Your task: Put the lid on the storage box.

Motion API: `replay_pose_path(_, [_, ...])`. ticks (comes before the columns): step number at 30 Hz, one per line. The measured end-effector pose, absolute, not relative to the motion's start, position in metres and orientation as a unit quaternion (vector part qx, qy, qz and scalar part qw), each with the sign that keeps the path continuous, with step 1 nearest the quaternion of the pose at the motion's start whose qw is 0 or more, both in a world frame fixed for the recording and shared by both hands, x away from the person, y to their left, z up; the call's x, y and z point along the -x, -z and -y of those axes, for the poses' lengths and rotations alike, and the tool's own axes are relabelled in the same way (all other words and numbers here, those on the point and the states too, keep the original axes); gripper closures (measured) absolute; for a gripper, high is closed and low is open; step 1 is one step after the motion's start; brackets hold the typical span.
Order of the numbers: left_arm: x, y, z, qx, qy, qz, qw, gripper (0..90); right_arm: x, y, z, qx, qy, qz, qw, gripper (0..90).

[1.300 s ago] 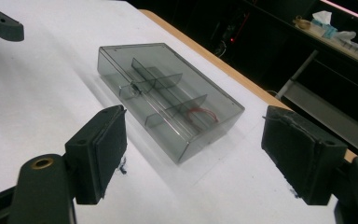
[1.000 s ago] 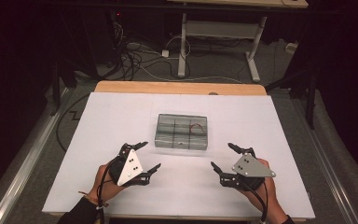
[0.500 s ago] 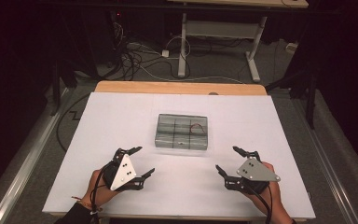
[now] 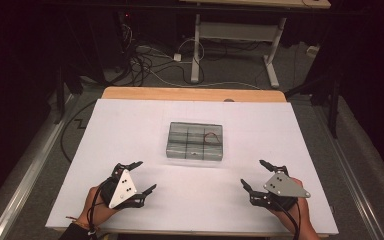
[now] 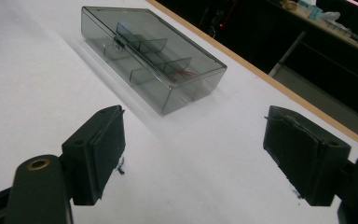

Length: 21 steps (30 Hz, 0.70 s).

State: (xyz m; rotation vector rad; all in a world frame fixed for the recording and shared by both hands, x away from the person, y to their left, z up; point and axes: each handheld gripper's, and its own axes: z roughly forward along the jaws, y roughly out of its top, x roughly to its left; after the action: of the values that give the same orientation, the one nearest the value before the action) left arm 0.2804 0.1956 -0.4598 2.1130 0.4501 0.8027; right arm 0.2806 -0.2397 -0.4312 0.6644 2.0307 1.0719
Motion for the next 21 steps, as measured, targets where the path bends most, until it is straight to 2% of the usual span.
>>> replay_pose_path(21, [-0.283, 0.477, -0.220, -0.843, -0.308, -0.215, 0.385, 21.4, -0.280, 0.450, 0.278, -0.297, -0.398, -0.781, 0.378, 21.3])
